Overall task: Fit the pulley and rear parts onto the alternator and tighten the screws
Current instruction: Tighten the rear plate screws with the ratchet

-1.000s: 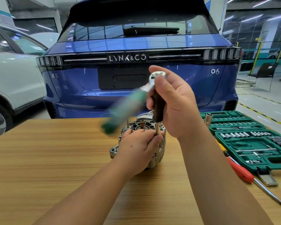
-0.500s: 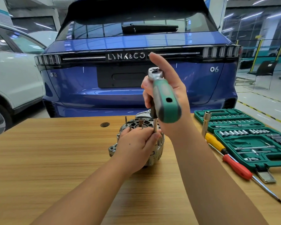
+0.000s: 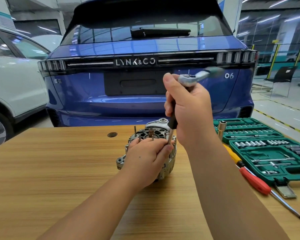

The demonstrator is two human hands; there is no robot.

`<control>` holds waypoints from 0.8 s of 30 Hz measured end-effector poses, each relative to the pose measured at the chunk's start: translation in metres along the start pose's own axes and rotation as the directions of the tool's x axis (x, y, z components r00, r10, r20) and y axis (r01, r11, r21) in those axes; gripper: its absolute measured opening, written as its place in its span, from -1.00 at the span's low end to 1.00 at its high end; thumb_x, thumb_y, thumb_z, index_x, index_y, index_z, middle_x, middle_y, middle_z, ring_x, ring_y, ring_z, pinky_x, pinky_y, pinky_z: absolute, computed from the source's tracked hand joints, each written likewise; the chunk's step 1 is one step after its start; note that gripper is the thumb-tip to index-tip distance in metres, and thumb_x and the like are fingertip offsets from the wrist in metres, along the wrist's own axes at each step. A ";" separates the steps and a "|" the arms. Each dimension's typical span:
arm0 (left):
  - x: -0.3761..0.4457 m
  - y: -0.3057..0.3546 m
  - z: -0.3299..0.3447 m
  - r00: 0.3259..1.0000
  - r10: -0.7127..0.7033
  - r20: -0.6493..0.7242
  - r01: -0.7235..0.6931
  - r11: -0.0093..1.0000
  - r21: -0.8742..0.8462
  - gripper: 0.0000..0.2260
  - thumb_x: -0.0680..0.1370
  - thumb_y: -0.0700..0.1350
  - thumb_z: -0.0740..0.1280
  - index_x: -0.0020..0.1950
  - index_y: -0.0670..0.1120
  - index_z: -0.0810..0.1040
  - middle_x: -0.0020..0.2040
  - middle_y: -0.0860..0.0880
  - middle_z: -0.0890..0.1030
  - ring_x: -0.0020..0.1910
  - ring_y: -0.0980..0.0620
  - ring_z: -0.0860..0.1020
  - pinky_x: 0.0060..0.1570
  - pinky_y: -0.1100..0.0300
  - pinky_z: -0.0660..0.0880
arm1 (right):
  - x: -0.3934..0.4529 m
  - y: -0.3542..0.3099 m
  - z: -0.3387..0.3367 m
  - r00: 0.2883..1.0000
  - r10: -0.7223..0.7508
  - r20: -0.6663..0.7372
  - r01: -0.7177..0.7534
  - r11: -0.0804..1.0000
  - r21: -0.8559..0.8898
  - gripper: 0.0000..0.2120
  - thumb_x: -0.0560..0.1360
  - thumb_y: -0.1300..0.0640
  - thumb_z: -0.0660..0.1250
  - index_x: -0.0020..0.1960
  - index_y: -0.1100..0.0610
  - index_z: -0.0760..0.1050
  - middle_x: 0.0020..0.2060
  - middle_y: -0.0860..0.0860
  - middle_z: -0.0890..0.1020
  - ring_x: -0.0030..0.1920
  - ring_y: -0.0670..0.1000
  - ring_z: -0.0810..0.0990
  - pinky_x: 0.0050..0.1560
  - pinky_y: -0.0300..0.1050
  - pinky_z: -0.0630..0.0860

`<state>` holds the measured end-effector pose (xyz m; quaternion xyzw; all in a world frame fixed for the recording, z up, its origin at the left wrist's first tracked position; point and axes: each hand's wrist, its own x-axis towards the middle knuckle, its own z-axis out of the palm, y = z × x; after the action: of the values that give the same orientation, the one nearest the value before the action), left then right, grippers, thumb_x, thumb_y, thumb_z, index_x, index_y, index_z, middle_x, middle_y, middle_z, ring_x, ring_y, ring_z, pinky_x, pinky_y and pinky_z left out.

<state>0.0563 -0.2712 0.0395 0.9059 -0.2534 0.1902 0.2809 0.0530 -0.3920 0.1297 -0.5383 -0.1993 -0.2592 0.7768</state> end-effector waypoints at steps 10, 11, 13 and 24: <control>-0.001 0.001 -0.002 1.000 -0.014 -0.009 0.013 1.000 -0.024 -0.71 0.67 0.12 0.03 -0.23 0.23 0.35 -0.31 0.19 0.45 -0.18 0.35 0.40 0.38 -0.06 0.22 | -0.005 0.004 0.010 0.957 -0.121 0.264 0.092 0.989 0.119 -0.53 0.55 0.40 0.26 0.23 -0.12 0.56 -0.27 0.19 0.41 -0.38 -0.02 0.32 -0.39 -0.21 0.36; -0.001 0.002 -0.002 1.000 -0.017 -0.007 0.016 0.999 -0.032 -0.71 0.68 0.11 0.05 -0.23 0.25 0.35 -0.31 0.19 0.45 -0.17 0.36 0.40 0.35 -0.08 0.27 | -0.004 0.005 0.008 0.954 -0.099 0.282 0.053 0.985 0.167 -0.52 0.53 0.39 0.22 0.21 -0.12 0.58 -0.24 0.21 0.39 -0.36 0.02 0.30 -0.38 -0.18 0.35; -0.002 0.002 -0.002 1.000 -0.015 -0.022 0.014 0.999 -0.046 -0.70 0.68 0.09 0.09 -0.25 0.28 0.34 -0.31 0.22 0.44 -0.16 0.40 0.40 0.32 -0.09 0.31 | -0.003 0.004 0.004 0.944 -0.053 0.325 -0.039 0.962 0.269 -0.52 0.49 0.32 0.12 0.23 -0.07 0.58 -0.19 0.23 0.37 -0.32 0.08 0.32 -0.33 -0.12 0.36; -0.001 -0.001 0.004 0.998 0.038 -0.042 -0.036 0.999 0.038 -0.57 0.66 0.22 -0.12 -0.02 0.19 0.53 -0.22 0.21 0.53 -0.12 0.25 0.42 0.27 0.14 0.13 | -0.002 -0.001 0.004 0.998 -0.019 0.063 0.020 1.000 -0.011 -0.84 0.53 0.08 0.44 -0.23 -0.01 0.59 -0.46 -0.02 0.42 -0.47 -0.06 0.32 -0.45 -0.21 0.31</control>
<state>0.0562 -0.2723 0.0357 0.9019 -0.2607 0.2191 0.2658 0.0504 -0.3881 0.1305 -0.5485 -0.2272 -0.2508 0.7646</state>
